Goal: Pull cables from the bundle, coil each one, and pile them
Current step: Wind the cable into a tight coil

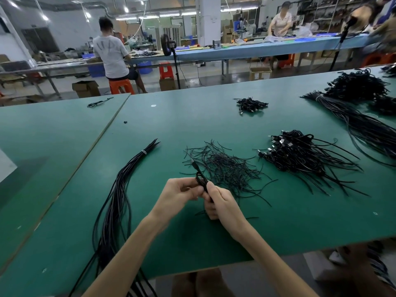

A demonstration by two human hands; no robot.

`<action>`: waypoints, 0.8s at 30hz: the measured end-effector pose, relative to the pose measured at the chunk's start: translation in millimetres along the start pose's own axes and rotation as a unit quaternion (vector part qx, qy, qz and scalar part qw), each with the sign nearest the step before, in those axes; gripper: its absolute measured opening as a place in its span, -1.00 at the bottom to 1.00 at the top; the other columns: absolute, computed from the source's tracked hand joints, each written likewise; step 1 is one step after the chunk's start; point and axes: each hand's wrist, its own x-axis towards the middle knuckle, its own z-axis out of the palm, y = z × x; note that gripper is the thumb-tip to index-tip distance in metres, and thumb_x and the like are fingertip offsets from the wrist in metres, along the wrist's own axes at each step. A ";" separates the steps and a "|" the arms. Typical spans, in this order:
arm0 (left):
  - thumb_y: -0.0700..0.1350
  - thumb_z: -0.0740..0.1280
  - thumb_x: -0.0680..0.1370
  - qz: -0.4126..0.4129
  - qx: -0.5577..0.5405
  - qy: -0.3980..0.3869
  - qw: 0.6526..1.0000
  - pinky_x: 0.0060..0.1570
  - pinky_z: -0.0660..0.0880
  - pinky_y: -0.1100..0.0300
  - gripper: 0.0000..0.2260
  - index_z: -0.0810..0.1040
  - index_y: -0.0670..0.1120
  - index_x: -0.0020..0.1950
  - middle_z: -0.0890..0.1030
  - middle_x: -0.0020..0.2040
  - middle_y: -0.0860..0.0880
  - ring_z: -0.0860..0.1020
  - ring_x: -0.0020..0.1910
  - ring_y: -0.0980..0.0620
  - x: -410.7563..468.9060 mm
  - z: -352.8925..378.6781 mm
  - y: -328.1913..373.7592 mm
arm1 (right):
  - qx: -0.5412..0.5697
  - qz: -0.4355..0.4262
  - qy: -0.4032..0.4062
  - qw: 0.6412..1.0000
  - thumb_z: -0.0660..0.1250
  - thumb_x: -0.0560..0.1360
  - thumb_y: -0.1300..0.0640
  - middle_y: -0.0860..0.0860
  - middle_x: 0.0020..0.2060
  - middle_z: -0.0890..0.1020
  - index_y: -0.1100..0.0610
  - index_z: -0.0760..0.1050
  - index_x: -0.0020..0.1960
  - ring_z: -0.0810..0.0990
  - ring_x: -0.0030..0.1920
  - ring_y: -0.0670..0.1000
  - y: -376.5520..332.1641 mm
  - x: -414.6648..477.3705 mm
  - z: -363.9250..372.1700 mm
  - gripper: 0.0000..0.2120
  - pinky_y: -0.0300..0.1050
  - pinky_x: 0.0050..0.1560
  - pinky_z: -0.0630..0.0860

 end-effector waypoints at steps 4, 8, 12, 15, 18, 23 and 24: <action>-0.37 0.38 0.59 0.031 0.014 0.001 0.999 0.05 0.59 0.12 -0.80 0.74 -0.12 0.00 0.71 -0.18 -0.09 0.64 -0.13 0.03 -0.8 4.3 4.0 | 0.000 0.007 0.002 1.000 0.04 0.75 -0.04 -0.09 -0.46 0.22 0.07 0.30 -0.23 0.13 -0.45 -0.06 -0.3 0.3 -0.3 -0.59 -0.16 -0.45 0.09; -0.41 0.39 0.57 0.074 0.120 0.021 0.990 0.07 0.61 0.03 -0.70 0.73 0.00 -0.01 0.72 -0.20 0.05 0.67 -0.09 -0.06 0.0 4.8 9.2 | -0.006 0.021 -0.005 1.000 0.03 0.75 -0.07 -0.09 -0.46 0.24 0.06 0.30 -0.24 0.14 -0.46 -0.07 0.4 2.1 0.4 -0.58 -0.17 -0.45 0.08; -0.35 0.43 0.56 0.077 0.208 0.042 0.974 0.09 0.58 0.00 -0.72 0.76 0.04 0.03 0.68 -0.16 0.02 0.64 -0.07 0.00 -2.5 2.2 9.6 | -0.005 0.032 -0.023 0.999 0.02 0.75 -0.09 -0.10 -0.47 0.24 0.05 0.30 -0.24 0.14 -0.48 -0.08 -0.5 2.5 -0.4 -0.58 -0.21 -0.48 0.09; -0.32 0.44 0.56 0.081 0.238 0.051 0.967 0.05 0.57 0.04 -0.76 0.76 0.03 0.02 0.63 -0.15 -0.06 0.62 -0.13 0.03 -5.1 -0.1 12.2 | -0.003 0.028 -0.033 0.999 0.03 0.74 -0.13 -0.10 -0.45 0.23 0.05 0.29 -0.24 0.13 -0.47 -0.08 -2.0 0.3 -0.2 -0.57 -0.21 -0.47 0.10; -0.28 0.42 0.59 0.085 0.275 0.041 0.957 0.02 0.55 0.02 -0.82 0.73 -0.02 -0.05 0.57 -0.19 -0.05 0.58 -0.16 0.02 -8.0 1.5 15.0 | -0.019 0.022 -0.038 0.999 0.02 0.71 -0.21 -0.09 -0.43 0.21 0.05 0.27 -0.24 0.12 -0.45 -0.07 -4.6 -1.7 1.2 -0.54 -0.19 -0.45 0.09; -0.21 0.40 0.62 0.103 0.322 0.059 0.939 -0.07 0.49 0.19 -0.86 0.69 0.00 -0.07 0.52 -0.17 -0.01 0.52 -0.14 0.07 -12.1 7.7 16.2 | -0.001 0.006 -0.035 0.999 0.08 0.70 -0.15 -0.11 -0.46 0.23 0.10 0.29 -0.21 0.13 -0.48 -0.08 -7.0 -3.2 1.4 -0.58 -0.19 -0.46 0.08; -0.20 0.40 0.62 0.105 0.322 0.066 0.939 -0.07 0.49 0.20 -0.86 0.69 0.01 -0.06 0.53 -0.17 -0.01 0.53 -0.14 0.08 -13.3 8.4 15.7 | 0.003 0.003 -0.035 0.999 0.08 0.70 -0.13 -0.11 -0.46 0.24 0.11 0.31 -0.20 0.14 -0.48 -0.08 -7.0 -3.3 1.4 -0.59 -0.18 -0.46 0.09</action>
